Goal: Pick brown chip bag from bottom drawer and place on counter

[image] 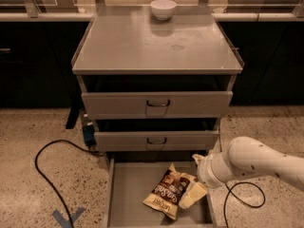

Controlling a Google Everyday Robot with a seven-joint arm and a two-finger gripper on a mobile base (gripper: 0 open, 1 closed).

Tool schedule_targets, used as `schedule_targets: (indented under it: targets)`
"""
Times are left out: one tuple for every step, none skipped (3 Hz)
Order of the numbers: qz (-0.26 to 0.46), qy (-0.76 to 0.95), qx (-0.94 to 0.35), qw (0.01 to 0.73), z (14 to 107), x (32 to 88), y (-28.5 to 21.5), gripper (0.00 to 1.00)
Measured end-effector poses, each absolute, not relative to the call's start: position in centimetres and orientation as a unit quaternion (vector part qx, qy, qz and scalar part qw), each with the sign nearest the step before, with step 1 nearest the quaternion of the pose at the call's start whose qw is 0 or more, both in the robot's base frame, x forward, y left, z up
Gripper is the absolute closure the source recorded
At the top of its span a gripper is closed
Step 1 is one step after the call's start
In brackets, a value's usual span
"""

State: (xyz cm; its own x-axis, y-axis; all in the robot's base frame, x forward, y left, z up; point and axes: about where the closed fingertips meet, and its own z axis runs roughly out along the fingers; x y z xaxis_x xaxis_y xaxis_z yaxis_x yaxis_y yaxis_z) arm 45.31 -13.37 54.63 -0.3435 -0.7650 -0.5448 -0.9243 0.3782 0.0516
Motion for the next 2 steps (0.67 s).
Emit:
schedule_targets:
  targets:
    - [0.158, 0.772, -0.576, 0.219, 52.5, 46.4, -11.9, 0.0]
    - [0.161, 0.754, -0.6, 0.212, 49.6, 48.1, -11.8, 0.0]
